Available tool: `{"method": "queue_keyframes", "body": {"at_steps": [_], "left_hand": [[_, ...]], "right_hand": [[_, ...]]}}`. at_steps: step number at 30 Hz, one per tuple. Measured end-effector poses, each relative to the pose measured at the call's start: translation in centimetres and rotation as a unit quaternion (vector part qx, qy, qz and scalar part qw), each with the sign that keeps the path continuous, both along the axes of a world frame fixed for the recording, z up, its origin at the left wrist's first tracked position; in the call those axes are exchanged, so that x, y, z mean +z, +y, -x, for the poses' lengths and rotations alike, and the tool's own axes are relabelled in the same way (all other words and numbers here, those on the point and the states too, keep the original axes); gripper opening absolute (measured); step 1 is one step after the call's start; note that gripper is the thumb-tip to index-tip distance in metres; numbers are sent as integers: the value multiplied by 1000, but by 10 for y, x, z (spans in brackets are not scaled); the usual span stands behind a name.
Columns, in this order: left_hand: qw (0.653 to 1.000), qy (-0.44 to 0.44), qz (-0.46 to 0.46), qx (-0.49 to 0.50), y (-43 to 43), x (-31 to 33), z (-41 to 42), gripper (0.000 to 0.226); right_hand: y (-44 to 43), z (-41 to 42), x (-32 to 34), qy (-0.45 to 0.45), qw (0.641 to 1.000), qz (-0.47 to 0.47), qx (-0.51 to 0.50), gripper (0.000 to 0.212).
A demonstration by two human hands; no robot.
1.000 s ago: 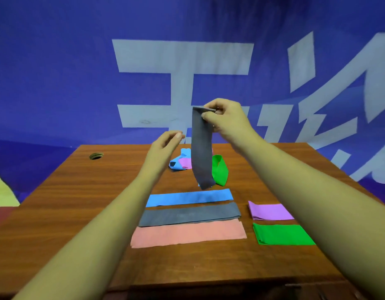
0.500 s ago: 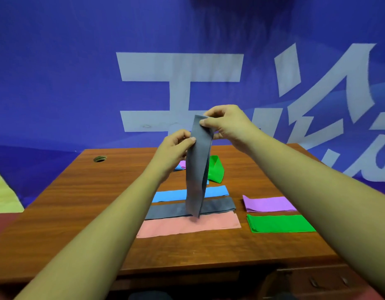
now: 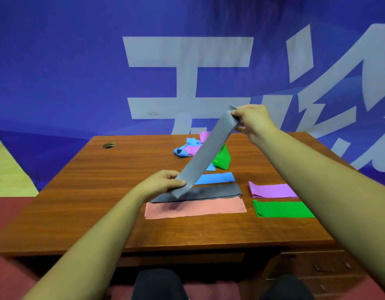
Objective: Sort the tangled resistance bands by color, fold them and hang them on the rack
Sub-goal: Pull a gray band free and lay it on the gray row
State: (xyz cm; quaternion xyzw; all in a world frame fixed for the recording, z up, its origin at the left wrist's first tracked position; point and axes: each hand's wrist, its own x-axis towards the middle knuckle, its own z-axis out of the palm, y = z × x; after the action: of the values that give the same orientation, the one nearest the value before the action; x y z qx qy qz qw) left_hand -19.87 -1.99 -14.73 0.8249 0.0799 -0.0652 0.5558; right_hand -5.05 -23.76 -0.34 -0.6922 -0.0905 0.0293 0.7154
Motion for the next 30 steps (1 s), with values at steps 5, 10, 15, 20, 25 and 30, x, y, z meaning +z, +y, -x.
{"method": "queue_keyframes", "body": {"at_steps": [5, 10, 15, 20, 25, 30], "left_hand": [[992, -19, 48, 113, 29, -21, 17, 8], [958, -29, 86, 273, 50, -49, 24, 6], [947, -35, -37, 316, 50, -68, 23, 13], [938, -55, -157, 305, 43, -71, 22, 12], [928, -66, -214, 297, 39, -75, 21, 13], [910, -56, -273, 307, 33, -82, 20, 26]], "right_hand": [[-16, -8, -49, 53, 998, 21, -34, 24], [-21, -5, -123, 74, 986, 144, -46, 23], [-21, 4, -170, 13, 944, 325, -52, 9], [-18, -1, -188, -35, 916, 397, -43, 11], [-19, -5, -201, -76, 882, 462, -50, 14], [-22, -1, -217, -152, 833, 529, -61, 17]]}}
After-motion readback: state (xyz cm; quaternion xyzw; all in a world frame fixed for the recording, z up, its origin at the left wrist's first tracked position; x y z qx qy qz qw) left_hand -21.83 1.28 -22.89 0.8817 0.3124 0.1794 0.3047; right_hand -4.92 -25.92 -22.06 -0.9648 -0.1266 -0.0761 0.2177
